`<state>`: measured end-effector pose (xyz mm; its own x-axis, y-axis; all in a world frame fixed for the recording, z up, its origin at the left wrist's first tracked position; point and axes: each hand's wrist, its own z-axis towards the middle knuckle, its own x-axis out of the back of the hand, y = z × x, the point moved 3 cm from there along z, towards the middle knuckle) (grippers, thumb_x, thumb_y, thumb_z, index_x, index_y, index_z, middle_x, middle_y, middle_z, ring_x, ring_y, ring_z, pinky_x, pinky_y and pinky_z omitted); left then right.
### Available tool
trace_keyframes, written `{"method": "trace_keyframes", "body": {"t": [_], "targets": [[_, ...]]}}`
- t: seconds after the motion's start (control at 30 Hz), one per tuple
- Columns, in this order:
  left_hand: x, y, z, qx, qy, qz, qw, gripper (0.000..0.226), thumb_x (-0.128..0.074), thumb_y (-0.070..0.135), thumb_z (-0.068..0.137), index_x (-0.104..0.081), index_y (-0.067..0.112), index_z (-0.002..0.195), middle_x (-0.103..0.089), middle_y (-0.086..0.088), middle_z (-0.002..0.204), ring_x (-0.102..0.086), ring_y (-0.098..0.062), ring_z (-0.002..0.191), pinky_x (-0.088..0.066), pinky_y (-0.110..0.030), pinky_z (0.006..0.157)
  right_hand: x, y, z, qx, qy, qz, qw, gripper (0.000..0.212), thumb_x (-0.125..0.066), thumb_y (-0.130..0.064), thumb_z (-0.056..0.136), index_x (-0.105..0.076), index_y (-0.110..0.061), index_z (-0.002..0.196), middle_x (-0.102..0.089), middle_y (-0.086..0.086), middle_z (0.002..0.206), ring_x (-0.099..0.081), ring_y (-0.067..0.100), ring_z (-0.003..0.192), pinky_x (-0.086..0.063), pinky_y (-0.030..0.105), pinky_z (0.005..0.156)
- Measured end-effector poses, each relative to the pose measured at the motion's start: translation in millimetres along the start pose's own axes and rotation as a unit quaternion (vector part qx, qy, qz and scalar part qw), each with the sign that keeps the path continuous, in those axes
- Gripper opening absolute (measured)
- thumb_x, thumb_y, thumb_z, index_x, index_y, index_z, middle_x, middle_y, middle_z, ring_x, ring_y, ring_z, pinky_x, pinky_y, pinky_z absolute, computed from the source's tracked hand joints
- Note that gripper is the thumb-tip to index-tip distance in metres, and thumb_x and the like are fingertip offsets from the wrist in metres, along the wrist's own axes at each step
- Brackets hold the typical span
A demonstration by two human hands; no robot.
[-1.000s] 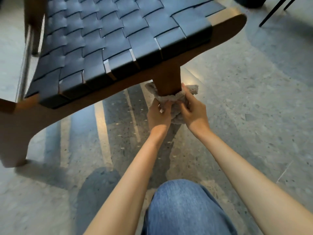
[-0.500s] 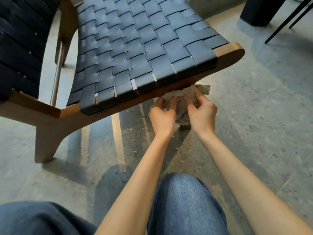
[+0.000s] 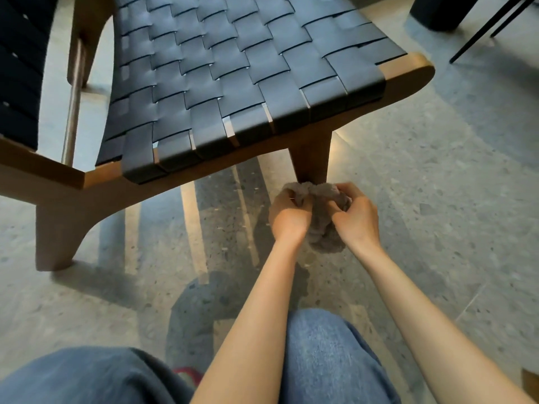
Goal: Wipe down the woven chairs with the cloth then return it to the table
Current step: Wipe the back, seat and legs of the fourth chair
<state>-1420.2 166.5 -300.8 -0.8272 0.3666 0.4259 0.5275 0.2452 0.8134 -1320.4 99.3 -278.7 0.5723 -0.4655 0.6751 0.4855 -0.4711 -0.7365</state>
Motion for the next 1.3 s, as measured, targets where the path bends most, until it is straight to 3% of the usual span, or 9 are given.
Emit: {"method": "trace_keyframes", "body": {"t": [0.33, 0.43, 0.53, 0.73, 0.93, 1.07, 1.13, 1.2, 1.3], "targets": [[38.6, 24.0, -34.9, 0.044, -0.125, 0.086, 0.987, 0.045, -0.07, 0.037, 0.081, -0.055, 0.009, 0.113, -0.065, -0.009, 0.11, -0.061, -0.027, 0.103, -0.049, -0.032, 0.079, 51.7, -34.6, -17.4, -0.064, -0.199, -0.095, 0.973, 0.014, -0.062, -0.016, 0.089, -0.054, -0.021, 0.099, -0.061, 0.0, 0.092, -0.06, 0.025, 0.096, -0.032, 0.025, 0.066], [73.4, 64.3, -61.5, 0.015, -0.153, 0.146, 0.977, 0.059, -0.072, 0.036, 0.081, -0.04, 0.008, 0.122, -0.062, -0.013, 0.115, -0.059, -0.033, 0.106, -0.048, -0.038, 0.083, 84.4, -76.1, -32.1, -0.076, -0.212, -0.122, 0.967, 0.016, -0.065, -0.022, 0.087, -0.05, -0.03, 0.09, -0.065, -0.005, 0.092, -0.06, 0.025, 0.099, -0.044, 0.04, 0.086], [111.5, 115.0, -95.7, -0.047, -0.188, 0.22, 0.956, 0.058, -0.067, 0.032, 0.086, -0.03, 0.016, 0.128, -0.064, -0.011, 0.111, -0.061, -0.034, 0.101, -0.045, -0.038, 0.076, 121.6, -128.6, -46.8, -0.053, -0.246, -0.192, 0.949, 0.012, -0.059, -0.03, 0.092, -0.051, -0.03, 0.101, -0.066, -0.003, 0.107, -0.054, 0.026, 0.112, -0.036, 0.053, 0.101], [210.9, 215.5, -165.6, -0.074, -0.22, 0.294, 0.927, 0.028, -0.051, 0.038, 0.094, -0.047, 0.017, 0.113, -0.062, -0.009, 0.111, -0.056, -0.033, 0.104, -0.046, -0.04, 0.079, 203.0, -264.3, -69.3, 0.011, -0.284, -0.232, 0.93, 0.015, -0.056, -0.022, 0.092, -0.043, -0.027, 0.097, -0.059, -0.001, 0.113, -0.04, 0.026, 0.128, -0.02, 0.053, 0.113], [332.9, 293.3, -214.3, -0.119, -0.169, 0.332, 0.92, 0.03, -0.057, 0.044, 0.089, -0.06, 0.019, 0.106, -0.033, -0.007, 0.119, -0.031, -0.026, 0.113, -0.04, -0.037, 0.095, 260.6, -392.8, -83.7, 0.141, -0.289, -0.237, 0.917, 0.03, -0.063, -0.013, 0.082, -0.034, -0.021, 0.085, -0.044, -0.008, 0.081, -0.039, 0.014, 0.082, -0.019, 0.041, 0.116], [404.9, 327.7, -225.9, -0.186, -0.124, 0.362, 0.905, 0.028, -0.055, 0.045, 0.09, -0.063, 0.019, 0.098, -0.038, 0.0, 0.138, -0.023, -0.022, 0.136, -0.005, -0.051, 0.114, 270.1, -459.7, -89.8, 0.168, -0.302, -0.184, 0.92, 0.038, -0.071, -0.027, 0.082, -0.033, -0.027, 0.09, -0.043, -0.013, 0.077, -0.044, 0.013, 0.076, -0.042, 0.032, 0.077], [440.3, 342.4, -227.3, -0.192, -0.124, 0.35, 0.909, 0.023, -0.053, 0.045, 0.092, -0.057, 0.022, 0.093, -0.056, 0.009, 0.111, -0.04, -0.015, 0.13, 0.013, -0.053, 0.112, 268.5, -490.8, -89.6, 0.189, -0.316, -0.167, 0.915, 0.032, -0.072, -0.035, 0.081, -0.042, -0.028, 0.09, -0.048, -0.013, 0.081, -0.05, 0.015, 0.08, -0.042, 0.033, 0.065], [472.0, 352.9, -229.1, -0.184, -0.117, 0.343, 0.914, 0.024, -0.051, 0.045, 0.093, -0.047, 0.023, 0.083, -0.052, 0.013, 0.075, -0.059, -0.016, 0.101, 0.016, -0.047, 0.112, 264.5, -515.1, -85.9, 0.207, -0.331, -0.175, 0.904, 0.031, -0.071, -0.049, 0.077, -0.049, -0.027, 0.079, -0.052, -0.009, 0.078, -0.051, 0.014, 0.076, -0.042, 0.032, 0.062], [512.1, 356.2, -224.4, -0.183, -0.108, 0.349, 0.913, 0.024, -0.052, 0.04, 0.093, -0.049, 0.018, 0.084, -0.052, 0.009, 0.065, -0.061, -0.022, 0.083, -0.003, -0.045, 0.117, 258.8, -539.9, -77.2, 0.21, -0.344, -0.2, 0.893, 0.041, -0.068, -0.061, 0.072, -0.048, -0.026, 0.065, -0.049, -0.01, 0.066, -0.047, 0.01, 0.065, -0.032, 0.026, 0.052]]}}
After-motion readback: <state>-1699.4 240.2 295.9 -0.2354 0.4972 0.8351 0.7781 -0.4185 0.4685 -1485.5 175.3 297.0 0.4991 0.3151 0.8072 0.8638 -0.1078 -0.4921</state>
